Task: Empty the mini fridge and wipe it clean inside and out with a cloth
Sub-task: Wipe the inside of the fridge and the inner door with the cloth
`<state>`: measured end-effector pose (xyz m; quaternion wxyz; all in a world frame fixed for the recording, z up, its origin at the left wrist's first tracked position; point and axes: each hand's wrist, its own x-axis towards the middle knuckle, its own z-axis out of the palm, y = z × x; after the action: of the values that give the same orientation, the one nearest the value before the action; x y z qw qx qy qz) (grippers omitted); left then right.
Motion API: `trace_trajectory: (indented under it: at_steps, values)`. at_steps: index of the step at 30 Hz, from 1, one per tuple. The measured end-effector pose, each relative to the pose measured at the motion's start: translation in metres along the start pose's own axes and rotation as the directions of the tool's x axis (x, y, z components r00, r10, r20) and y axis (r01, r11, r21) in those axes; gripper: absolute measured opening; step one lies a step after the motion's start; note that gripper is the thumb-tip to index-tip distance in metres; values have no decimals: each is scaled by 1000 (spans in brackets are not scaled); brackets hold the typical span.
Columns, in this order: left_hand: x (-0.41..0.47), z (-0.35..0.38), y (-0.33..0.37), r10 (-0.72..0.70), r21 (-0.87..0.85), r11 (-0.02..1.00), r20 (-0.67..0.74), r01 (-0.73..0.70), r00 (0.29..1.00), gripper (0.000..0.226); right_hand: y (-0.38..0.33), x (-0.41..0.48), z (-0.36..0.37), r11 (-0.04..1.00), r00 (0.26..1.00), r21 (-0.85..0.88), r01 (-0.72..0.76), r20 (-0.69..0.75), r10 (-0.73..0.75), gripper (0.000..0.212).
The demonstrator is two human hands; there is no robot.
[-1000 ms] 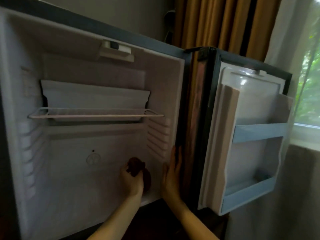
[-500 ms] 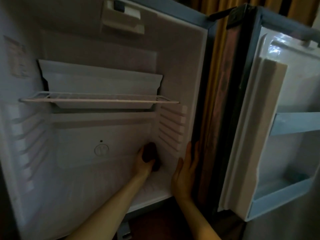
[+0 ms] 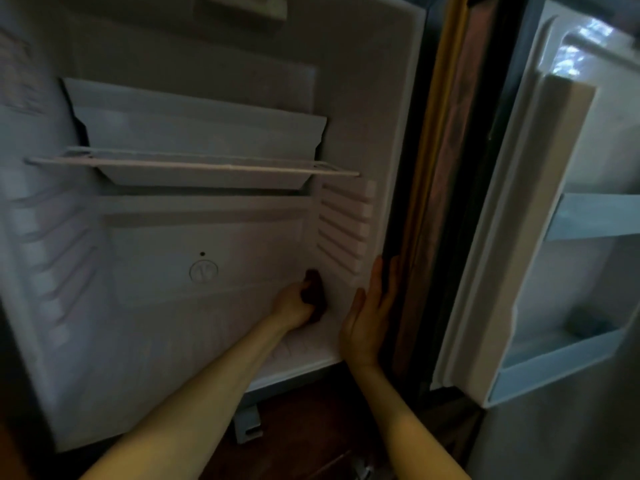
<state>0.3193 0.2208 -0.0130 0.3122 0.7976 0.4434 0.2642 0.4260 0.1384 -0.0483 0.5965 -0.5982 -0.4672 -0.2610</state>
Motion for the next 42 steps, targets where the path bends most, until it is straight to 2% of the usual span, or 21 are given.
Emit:
trace_trajectory:
  at_steps: [2, 5, 7, 10, 12, 14, 15, 16, 17, 19, 21, 23, 28, 30, 33, 36, 40, 42]
  values:
    - [-21, 1, 0, 76, 53, 995, 60, -79, 995, 20, -2, 2, -2, 999, 1000, 50, -14, 24, 13, 50]
    - [-54, 5, 5, 201, -13, 980, 133, -201, 971, 21, -6, 2, -6, 996, 997, 85, -12, 77, 5, 48]
    - [-70, 8, 5, 246, -44, 969, 176, -242, 953, 18, -10, 3, -11, 992, 992, 110, -60, 120, 46, 48]
    - [-85, -6, 2, 259, -148, 962, 241, -228, 936, 32, -20, 1, -23, 997, 984, 39, -63, 172, 55, 51]
    - [-95, -22, -4, 260, -269, 942, 206, -201, 943, 41, -27, -8, -35, 999, 979, 36, -5, 202, -2, 54]
    - [-103, -39, -20, 171, -370, 920, 91, -126, 981, 44, -31, -25, -43, 983, 935, 38, 179, 304, -182, 48]
    - [-107, -48, -31, 109, -344, 934, 21, -95, 994, 44, -32, -35, -41, 960, 878, 40, 276, 395, -269, 42]
    - [-109, -58, -44, 45, -254, 965, -56, -58, 997, 44, -33, -44, -37, 949, 815, 53, 312, 498, -295, 38]
    - [-112, -66, -57, -5, -141, 990, -130, -13, 992, 44, -35, -49, -33, 954, 766, 63, 295, 580, -275, 37]
    - [-115, -79, -81, -69, 80, 993, -237, 91, 969, 45, -37, -44, -21, 978, 717, 71, 195, 670, -192, 35]
    - [-115, -85, -93, -88, 220, 964, -277, 152, 957, 46, -38, -26, -6, 993, 666, 67, 100, 737, -117, 26]
    - [-114, -84, -94, -90, 330, 927, -267, 179, 959, 47, -36, -8, 9, 998, 620, 45, 39, 782, -59, 28]
    - [-109, -77, -93, -144, 515, 809, -294, 284, 945, 51, -31, 9, 62, 994, 578, -83, 73, 816, 25, 37]
    - [-109, -76, -92, -180, 548, 769, -307, 329, 934, 53, -32, 15, 83, 991, 578, -121, 61, 814, 64, 36]
    - [-108, -74, -87, -207, 548, 759, -309, 351, 928, 53, -35, 20, 102, 986, 554, -121, 117, 832, 36, 34]
    - [-105, -74, -87, -219, 530, 767, -314, 362, 924, 54, -50, 14, 109, 999, 516, 8, 39, 856, -27, 32]
    - [-108, -76, -85, -236, 489, 780, -347, 390, 908, 55, -94, -9, 98, 973, 392, 228, -46, 900, -192, 34]
    - [-111, -76, -84, -248, 474, 780, -365, 408, 897, 55, -102, -15, 80, 949, 360, 304, -84, 897, -255, 38]
